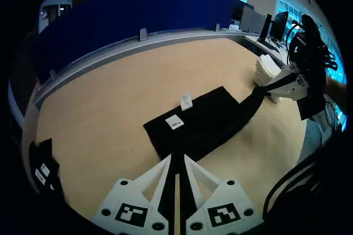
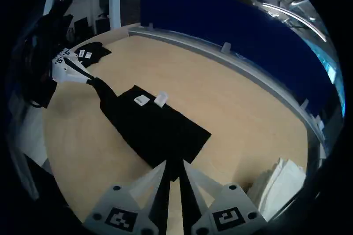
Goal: Fold towel
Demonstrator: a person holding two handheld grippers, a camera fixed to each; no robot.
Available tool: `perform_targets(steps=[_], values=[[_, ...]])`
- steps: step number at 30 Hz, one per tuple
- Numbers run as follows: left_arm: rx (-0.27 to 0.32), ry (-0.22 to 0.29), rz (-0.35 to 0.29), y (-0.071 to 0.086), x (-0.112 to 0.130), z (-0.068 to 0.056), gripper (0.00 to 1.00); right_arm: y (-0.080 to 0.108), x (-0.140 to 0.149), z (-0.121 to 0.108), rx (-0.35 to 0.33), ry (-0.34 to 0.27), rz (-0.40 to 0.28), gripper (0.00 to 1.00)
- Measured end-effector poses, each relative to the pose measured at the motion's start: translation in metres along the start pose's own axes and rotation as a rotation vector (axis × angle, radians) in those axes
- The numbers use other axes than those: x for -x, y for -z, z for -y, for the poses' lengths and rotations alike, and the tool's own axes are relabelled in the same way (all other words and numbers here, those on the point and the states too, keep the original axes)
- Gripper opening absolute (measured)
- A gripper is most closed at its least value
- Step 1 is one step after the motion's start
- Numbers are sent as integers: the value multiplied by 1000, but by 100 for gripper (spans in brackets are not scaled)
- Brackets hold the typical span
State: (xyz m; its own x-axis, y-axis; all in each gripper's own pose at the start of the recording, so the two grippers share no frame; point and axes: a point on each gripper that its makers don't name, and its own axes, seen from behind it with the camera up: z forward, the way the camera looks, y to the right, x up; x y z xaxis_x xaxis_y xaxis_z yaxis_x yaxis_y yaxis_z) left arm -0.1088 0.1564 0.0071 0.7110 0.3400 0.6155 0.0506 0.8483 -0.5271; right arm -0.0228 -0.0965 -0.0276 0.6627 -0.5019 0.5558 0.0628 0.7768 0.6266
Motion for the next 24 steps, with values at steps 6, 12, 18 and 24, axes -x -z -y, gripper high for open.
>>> perform_targets(steps=[6,12,18,24], values=[[-3,-2,0,-5,-5,2,5,-4,-2,-6,5,-8,0,12],[1,3,1,-10,-3,1,5,-5,2,-7,4,-13,9,12],[-5,-5,4,-20,-2,6,5,-15,3,-11,2,-17,23,12],[-13,-2,13,-38,-2,13,5,-33,4,-19,5,-23,44,12]])
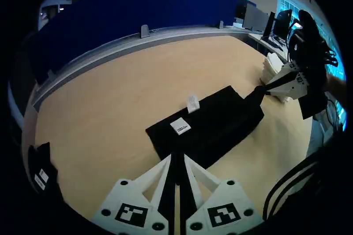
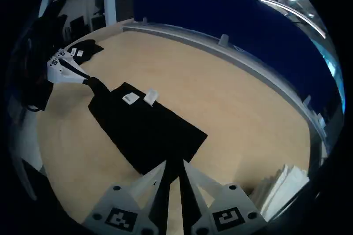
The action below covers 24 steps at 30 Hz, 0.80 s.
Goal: Fold towel
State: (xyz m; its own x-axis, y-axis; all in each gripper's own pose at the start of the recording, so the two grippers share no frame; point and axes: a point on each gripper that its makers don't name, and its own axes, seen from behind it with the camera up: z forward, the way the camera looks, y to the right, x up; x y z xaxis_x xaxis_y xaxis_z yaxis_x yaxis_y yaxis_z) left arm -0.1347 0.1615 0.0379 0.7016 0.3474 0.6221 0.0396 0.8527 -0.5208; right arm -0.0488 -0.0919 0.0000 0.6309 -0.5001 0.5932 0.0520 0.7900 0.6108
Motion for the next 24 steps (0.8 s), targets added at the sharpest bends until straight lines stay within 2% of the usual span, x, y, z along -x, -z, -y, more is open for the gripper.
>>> perform_targets(steps=[12,24], values=[[-20,26,32,-37,9,14,5,-38,6,-13,13,-51,41,12],[-38,27,53,-60,11,22,5,-55,13,-17,32,-61,63,13]])
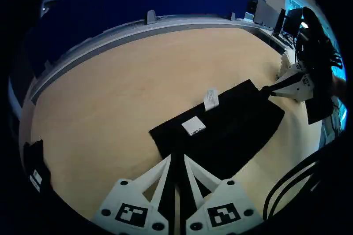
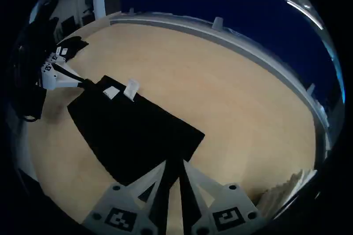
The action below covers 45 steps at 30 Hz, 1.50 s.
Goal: Fold towel
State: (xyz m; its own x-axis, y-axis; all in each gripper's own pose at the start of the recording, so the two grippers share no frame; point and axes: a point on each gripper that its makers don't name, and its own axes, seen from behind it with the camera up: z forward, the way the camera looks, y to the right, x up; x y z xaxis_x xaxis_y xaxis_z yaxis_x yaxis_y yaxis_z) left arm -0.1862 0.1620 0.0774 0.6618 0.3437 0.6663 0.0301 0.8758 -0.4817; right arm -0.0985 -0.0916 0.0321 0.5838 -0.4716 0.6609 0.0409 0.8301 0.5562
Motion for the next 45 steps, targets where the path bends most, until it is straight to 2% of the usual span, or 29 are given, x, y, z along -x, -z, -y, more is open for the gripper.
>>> perform_targets(steps=[4,10,13,16,19,24,28,30,32,35,45], values=[[-15,-7,4,-8,0,4,6,-6,1,-2,17,-11,4,16],[-50,-31,15,-17,2,11,15,-12,4,-5,33,-19,10,22],[-70,-44,19,-20,2,15,20,-13,4,-8,49,-20,10,34],[-89,-47,15,-20,0,20,26,-13,3,-14,78,-17,9,51],[-101,-43,12,-20,-3,23,36,-14,3,-21,109,-15,7,64],[-120,-37,7,-18,-7,31,44,-14,-1,-27,145,-16,-5,73],[-149,-35,-5,-16,-12,39,59,-12,-8,-31,167,-16,-25,83],[-163,-32,-9,-15,-14,44,70,-12,-10,-33,174,-17,-32,87],[-170,-27,-11,-14,-16,46,76,-10,-13,-35,181,-21,-38,90],[-177,-19,-16,-12,-18,49,76,-7,-16,-38,194,-27,-48,99],[-191,-16,-32,-4,-21,53,76,1,-22,-46,218,-48,-72,100]])
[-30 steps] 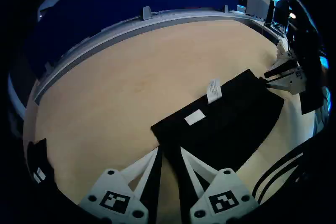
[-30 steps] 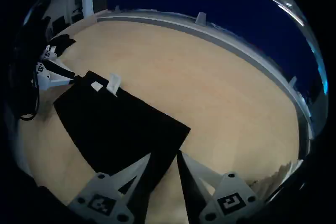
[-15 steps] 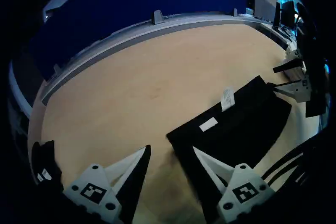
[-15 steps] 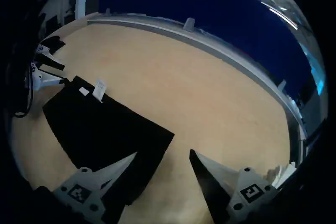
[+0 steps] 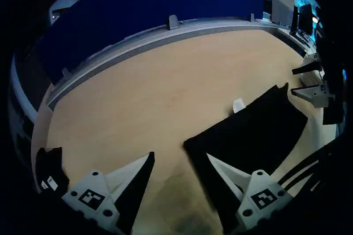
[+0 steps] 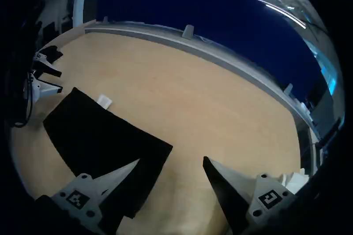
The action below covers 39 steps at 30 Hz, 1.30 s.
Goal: Fold towel
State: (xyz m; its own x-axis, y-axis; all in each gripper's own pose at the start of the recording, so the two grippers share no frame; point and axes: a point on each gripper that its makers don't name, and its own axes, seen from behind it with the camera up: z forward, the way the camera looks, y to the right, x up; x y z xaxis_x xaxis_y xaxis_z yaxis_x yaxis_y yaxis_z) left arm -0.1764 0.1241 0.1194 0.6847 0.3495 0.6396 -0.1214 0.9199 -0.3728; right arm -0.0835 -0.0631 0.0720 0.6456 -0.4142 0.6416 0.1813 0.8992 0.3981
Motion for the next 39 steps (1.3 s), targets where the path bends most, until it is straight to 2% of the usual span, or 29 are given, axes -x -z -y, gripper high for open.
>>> perform_targets(steps=[15,30,39], values=[[21,24,-4,25,13,-4,76,19,12,10,-23,20,12,100],[48,45,12,56,49,-25,76,56,51,30,-51,-1,29,100],[19,80,9,73,60,-20,76,58,49,38,-94,23,22,100]])
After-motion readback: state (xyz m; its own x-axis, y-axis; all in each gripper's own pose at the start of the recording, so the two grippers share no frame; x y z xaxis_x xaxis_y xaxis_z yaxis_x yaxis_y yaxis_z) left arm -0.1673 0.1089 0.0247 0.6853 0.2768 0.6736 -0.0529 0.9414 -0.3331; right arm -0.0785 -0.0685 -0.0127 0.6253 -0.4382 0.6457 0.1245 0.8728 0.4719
